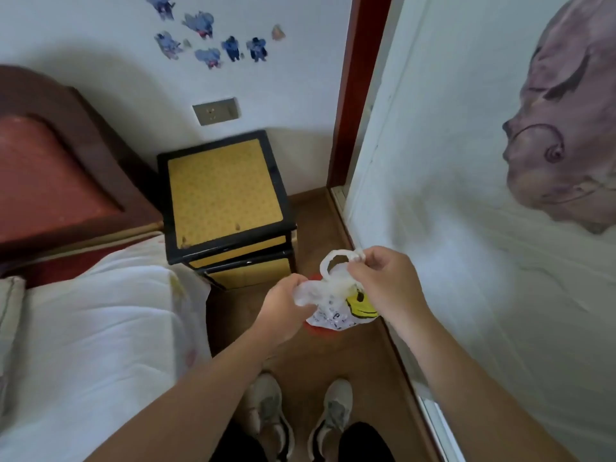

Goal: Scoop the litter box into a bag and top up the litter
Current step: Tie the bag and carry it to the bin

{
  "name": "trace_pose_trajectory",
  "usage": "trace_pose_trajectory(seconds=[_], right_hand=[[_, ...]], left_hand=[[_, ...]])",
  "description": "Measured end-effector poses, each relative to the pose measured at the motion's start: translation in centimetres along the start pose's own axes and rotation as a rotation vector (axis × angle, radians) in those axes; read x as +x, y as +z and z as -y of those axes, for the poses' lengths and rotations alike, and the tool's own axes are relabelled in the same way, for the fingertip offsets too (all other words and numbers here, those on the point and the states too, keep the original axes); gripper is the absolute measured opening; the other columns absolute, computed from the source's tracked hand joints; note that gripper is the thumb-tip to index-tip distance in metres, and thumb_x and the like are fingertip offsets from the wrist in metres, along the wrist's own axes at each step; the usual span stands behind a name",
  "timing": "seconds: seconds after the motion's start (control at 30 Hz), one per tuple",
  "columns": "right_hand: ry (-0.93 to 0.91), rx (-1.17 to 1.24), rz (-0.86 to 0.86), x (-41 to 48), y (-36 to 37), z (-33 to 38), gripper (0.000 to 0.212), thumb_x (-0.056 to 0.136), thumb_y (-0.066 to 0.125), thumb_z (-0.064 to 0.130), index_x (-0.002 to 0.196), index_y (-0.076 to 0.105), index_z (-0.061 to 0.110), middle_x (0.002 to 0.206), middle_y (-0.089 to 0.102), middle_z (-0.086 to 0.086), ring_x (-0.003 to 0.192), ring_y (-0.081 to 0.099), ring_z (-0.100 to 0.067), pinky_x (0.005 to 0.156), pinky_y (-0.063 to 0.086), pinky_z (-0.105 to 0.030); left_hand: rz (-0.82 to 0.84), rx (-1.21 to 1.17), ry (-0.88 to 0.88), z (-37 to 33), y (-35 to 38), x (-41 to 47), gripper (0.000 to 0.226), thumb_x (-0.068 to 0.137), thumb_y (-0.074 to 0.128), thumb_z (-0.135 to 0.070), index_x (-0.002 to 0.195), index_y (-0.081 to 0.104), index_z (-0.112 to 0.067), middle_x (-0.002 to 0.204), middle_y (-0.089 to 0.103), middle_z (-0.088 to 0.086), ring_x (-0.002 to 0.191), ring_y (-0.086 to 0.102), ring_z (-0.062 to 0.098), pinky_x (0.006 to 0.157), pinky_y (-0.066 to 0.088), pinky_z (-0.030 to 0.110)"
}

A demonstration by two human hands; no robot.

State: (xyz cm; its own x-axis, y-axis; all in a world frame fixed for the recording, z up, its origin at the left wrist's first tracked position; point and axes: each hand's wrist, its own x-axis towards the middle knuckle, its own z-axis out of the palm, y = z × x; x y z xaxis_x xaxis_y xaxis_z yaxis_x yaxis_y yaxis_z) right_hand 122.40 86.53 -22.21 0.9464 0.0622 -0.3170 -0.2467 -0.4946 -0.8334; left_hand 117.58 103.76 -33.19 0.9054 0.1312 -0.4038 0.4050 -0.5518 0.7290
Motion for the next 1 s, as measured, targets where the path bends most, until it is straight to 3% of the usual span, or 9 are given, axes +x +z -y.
trace_pose_trajectory(seconds=[0.2, 0.3, 0.47, 0.53, 0.6, 0.67, 0.73, 0.8, 1.0], right_hand=[[0.092, 0.001, -0.047, 6.5, 5.9, -9.3, 0.016, 0.085, 0.067, 0.020, 0.075, 0.066, 0.008, 0.063, 0.062, -0.008, 0.056, 0.055, -0.018, 0.056, 0.040, -0.027], [0.120, -0.014, -0.035, 9.6, 9.1, -14.0, 0.013, 0.085, 0.066, 0.017, 0.074, 0.066, 0.009, 0.061, 0.061, -0.003, 0.052, 0.052, -0.005, 0.048, 0.037, -0.015], [0.194, -0.029, -0.022, 14.1, 13.4, -21.1, 0.016, 0.087, 0.063, 0.022, 0.076, 0.065, 0.010, 0.064, 0.060, -0.008, 0.052, 0.049, -0.008, 0.051, 0.037, -0.023], [0.238, -0.041, 0.016, 15.3, 14.4, -23.2, 0.014, 0.089, 0.063, 0.025, 0.080, 0.067, 0.014, 0.069, 0.064, 0.000, 0.058, 0.055, -0.006, 0.052, 0.040, -0.019], [0.286, -0.036, 0.069, 16.1, 14.9, -24.7, 0.008, 0.089, 0.064, 0.026, 0.090, 0.069, 0.021, 0.083, 0.069, 0.006, 0.076, 0.063, -0.005, 0.062, 0.046, -0.017], [0.308, -0.039, 0.111, 16.4, 14.9, -25.4, 0.014, 0.089, 0.065, 0.027, 0.103, 0.068, 0.024, 0.101, 0.068, 0.010, 0.092, 0.064, -0.004, 0.071, 0.048, -0.016], [0.323, -0.065, 0.122, 16.2, 14.4, -25.3, 0.019, 0.091, 0.065, 0.028, 0.110, 0.066, 0.024, 0.107, 0.066, 0.011, 0.091, 0.062, 0.001, 0.064, 0.045, -0.007], [0.316, -0.101, 0.128, 15.7, 13.7, -24.2, 0.021, 0.093, 0.064, 0.030, 0.112, 0.065, 0.022, 0.108, 0.065, 0.010, 0.087, 0.060, 0.005, 0.056, 0.042, -0.005], [0.293, -0.144, 0.128, 13.7, 10.6, -18.6, 0.017, 0.091, 0.064, 0.028, 0.108, 0.065, 0.026, 0.109, 0.064, 0.011, 0.094, 0.059, 0.001, 0.063, 0.039, -0.010]], left_hand=[[0.024, 0.041, -0.075, 8.5, 6.1, 8.8, 0.031, 0.079, 0.077, -0.027, 0.103, 0.059, -0.034, 0.092, 0.062, -0.015, 0.082, 0.061, 0.007, 0.066, 0.047, 0.014], [0.061, 0.070, -0.094, 13.1, 9.0, 12.8, 0.031, 0.080, 0.074, -0.028, 0.106, 0.058, -0.034, 0.095, 0.061, -0.014, 0.083, 0.060, 0.006, 0.068, 0.051, 0.019], [0.120, 0.084, -0.135, 18.6, 12.6, 18.1, 0.028, 0.075, 0.072, -0.029, 0.096, 0.057, -0.037, 0.092, 0.063, -0.013, 0.082, 0.060, 0.006, 0.073, 0.058, 0.032], [0.154, 0.090, -0.146, 19.9, 13.7, 19.2, 0.028, 0.077, 0.072, -0.027, 0.097, 0.056, -0.038, 0.095, 0.064, -0.011, 0.082, 0.061, 0.007, 0.071, 0.057, 0.031], [0.183, 0.042, -0.183, 20.3, 14.4, 19.5, 0.029, 0.076, 0.072, -0.033, 0.100, 0.057, -0.039, 0.097, 0.065, -0.007, 0.078, 0.063, 0.011, 0.063, 0.054, 0.028], [0.195, 0.027, -0.195, 20.2, 14.4, 19.4, 0.038, 0.070, 0.072, -0.050, 0.103, 0.059, -0.037, 0.097, 0.067, -0.006, 0.080, 0.064, 0.012, 0.058, 0.047, 0.021], [0.196, 0.071, -0.184, 19.7, 13.9, 19.1, 0.048, 0.071, 0.072, -0.058, 0.110, 0.059, -0.034, 0.106, 0.065, -0.009, 0.092, 0.061, 0.008, 0.064, 0.044, 0.018], [0.191, 0.104, -0.184, 18.7, 13.0, 18.5, 0.052, 0.071, 0.071, -0.059, 0.114, 0.058, -0.034, 0.115, 0.062, -0.012, 0.102, 0.057, 0.007, 0.073, 0.045, 0.019], [0.194, 0.093, -0.208, 13.1, 8.7, 15.4, 0.051, 0.076, 0.068, -0.052, 0.119, 0.058, -0.027, 0.115, 0.061, -0.012, 0.107, 0.054, 0.007, 0.081, 0.040, 0.023]])
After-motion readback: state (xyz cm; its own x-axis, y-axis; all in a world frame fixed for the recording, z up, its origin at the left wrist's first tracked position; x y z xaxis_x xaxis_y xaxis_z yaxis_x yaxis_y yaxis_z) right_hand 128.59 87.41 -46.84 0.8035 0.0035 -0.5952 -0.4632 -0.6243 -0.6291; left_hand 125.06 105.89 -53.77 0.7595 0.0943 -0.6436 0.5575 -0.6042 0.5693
